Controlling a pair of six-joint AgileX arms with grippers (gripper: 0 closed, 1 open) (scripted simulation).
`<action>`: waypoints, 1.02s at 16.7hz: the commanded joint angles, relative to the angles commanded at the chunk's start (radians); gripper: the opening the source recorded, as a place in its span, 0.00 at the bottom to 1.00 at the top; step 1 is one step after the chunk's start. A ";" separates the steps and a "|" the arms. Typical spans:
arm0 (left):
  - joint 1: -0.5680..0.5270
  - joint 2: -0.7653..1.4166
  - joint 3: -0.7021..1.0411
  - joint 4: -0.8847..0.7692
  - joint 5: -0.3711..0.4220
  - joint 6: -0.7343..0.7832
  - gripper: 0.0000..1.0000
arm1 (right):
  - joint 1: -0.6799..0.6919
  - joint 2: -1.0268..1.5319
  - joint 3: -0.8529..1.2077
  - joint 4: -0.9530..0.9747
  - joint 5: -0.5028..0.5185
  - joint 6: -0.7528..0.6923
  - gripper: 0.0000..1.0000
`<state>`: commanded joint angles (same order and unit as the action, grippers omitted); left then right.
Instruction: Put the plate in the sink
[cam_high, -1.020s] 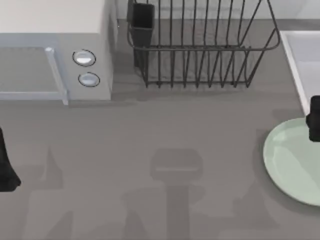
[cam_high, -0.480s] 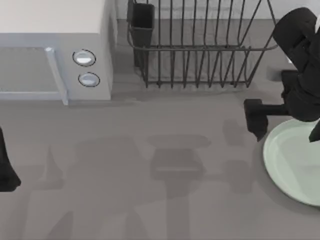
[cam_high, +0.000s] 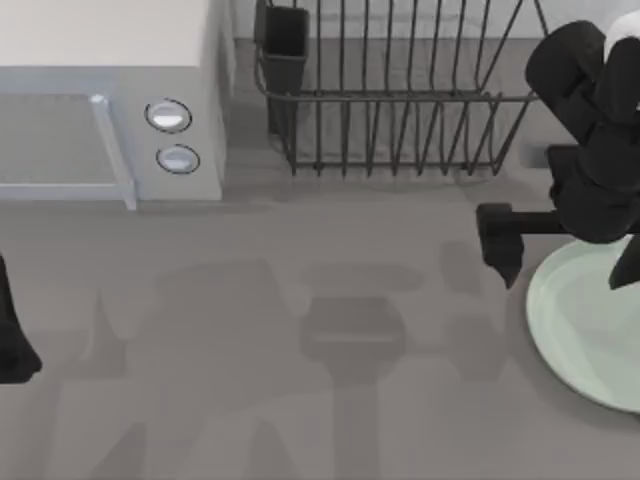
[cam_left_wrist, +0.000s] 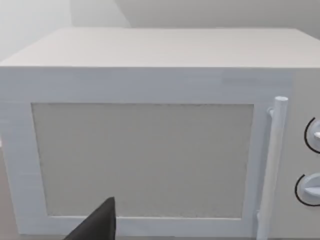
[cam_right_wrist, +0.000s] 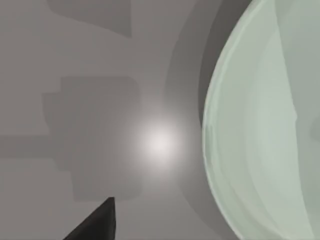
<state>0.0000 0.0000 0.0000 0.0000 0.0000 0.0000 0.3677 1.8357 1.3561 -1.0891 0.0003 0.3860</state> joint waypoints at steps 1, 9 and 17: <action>0.000 0.000 0.000 0.000 0.000 0.000 1.00 | 0.000 0.002 -0.002 0.003 0.000 0.000 1.00; 0.000 0.000 0.000 0.000 0.000 0.000 1.00 | 0.006 0.123 -0.164 0.295 0.001 0.004 1.00; 0.000 0.000 0.000 0.000 0.000 0.000 1.00 | 0.008 0.165 -0.217 0.380 0.001 0.006 0.92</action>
<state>0.0000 0.0000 0.0000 0.0000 0.0000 0.0000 0.3753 2.0007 1.1392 -0.7093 0.0014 0.3919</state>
